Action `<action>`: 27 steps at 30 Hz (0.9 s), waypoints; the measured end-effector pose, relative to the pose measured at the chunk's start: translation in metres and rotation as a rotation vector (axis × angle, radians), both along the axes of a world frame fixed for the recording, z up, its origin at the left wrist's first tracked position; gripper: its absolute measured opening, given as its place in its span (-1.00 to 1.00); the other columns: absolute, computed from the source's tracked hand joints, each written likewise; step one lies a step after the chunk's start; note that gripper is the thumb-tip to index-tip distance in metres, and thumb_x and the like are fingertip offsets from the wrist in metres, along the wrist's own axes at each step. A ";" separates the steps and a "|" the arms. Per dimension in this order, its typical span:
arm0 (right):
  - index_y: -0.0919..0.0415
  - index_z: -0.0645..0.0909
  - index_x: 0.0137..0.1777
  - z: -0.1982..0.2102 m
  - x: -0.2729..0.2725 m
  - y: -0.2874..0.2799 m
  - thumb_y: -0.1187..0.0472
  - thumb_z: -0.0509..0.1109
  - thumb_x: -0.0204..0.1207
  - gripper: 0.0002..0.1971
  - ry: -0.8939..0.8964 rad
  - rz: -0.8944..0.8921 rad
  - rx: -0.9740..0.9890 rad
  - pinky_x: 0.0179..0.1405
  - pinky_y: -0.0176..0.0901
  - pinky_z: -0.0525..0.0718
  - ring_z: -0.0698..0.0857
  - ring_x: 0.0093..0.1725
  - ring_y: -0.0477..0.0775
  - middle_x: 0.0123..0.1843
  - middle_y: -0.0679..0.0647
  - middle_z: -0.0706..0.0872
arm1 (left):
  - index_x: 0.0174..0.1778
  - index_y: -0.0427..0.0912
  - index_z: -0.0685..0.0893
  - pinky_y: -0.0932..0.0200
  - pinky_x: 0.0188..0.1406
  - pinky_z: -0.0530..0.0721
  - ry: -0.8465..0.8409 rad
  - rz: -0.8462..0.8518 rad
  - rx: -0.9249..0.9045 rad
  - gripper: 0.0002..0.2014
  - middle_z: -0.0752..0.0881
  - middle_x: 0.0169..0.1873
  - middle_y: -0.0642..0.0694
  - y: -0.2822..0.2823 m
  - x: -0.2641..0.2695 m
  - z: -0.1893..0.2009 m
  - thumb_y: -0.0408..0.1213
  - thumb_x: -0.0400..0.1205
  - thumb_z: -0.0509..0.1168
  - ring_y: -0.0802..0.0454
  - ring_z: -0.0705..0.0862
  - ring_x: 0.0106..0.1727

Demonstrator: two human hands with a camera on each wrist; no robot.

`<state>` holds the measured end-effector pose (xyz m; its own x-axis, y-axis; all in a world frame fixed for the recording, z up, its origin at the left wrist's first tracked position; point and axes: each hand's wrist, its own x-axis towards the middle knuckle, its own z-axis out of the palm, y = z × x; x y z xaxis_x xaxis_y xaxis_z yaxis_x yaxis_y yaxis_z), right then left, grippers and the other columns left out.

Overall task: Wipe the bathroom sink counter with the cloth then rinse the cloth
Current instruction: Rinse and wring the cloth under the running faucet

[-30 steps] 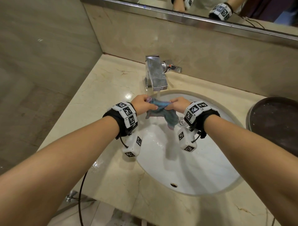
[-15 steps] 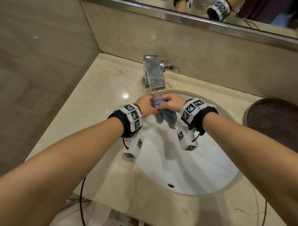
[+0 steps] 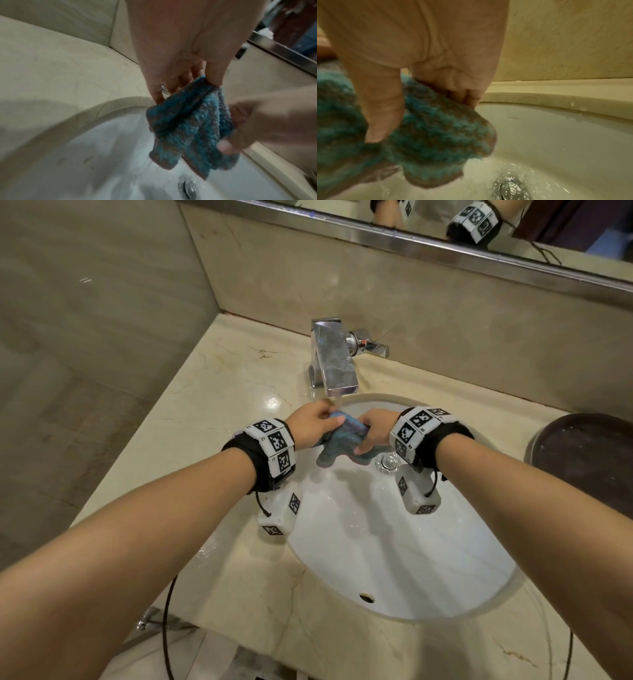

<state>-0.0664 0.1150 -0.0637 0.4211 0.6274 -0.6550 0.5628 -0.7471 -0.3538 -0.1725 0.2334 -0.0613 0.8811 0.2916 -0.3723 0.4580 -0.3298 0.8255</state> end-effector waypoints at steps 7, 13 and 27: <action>0.30 0.63 0.10 -0.017 0.000 -0.018 0.37 0.32 0.55 -0.84 0.073 -0.271 0.155 -0.32 -0.37 0.61 0.62 -0.28 0.03 -0.18 0.21 0.70 | -0.26 -0.09 0.51 0.25 -0.32 0.51 0.001 0.224 -0.209 -0.81 0.56 -0.34 -0.03 0.008 0.001 -0.001 -0.27 0.69 0.18 0.08 0.54 -0.31; 0.16 0.54 -0.29 -0.015 0.008 -0.017 0.30 0.33 0.55 -0.82 0.383 -0.822 0.402 -0.27 -0.19 0.55 0.56 -0.34 0.14 -0.28 0.19 0.64 | -0.42 -0.06 0.40 0.20 -0.39 0.43 0.207 0.273 -0.144 -0.69 0.51 -0.41 -0.05 0.011 -0.006 -0.014 -0.20 0.61 0.32 0.04 0.48 -0.39; 0.19 0.47 -0.25 -0.006 -0.010 -0.002 0.36 0.14 0.69 -0.74 0.653 -1.103 0.670 -0.28 -0.05 0.60 0.41 -0.74 -0.08 -0.69 0.05 0.46 | 0.38 -0.37 0.49 -0.11 0.30 0.58 0.338 0.299 -0.347 -0.69 0.63 0.22 -0.33 -0.002 -0.011 -0.002 -0.40 0.73 0.09 -0.24 0.59 0.35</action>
<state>-0.0769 0.1126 -0.0698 0.6304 0.4467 -0.6349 -0.5758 -0.2795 -0.7684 -0.1840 0.2316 -0.0628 0.5939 0.3205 -0.7379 0.7475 0.1195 0.6535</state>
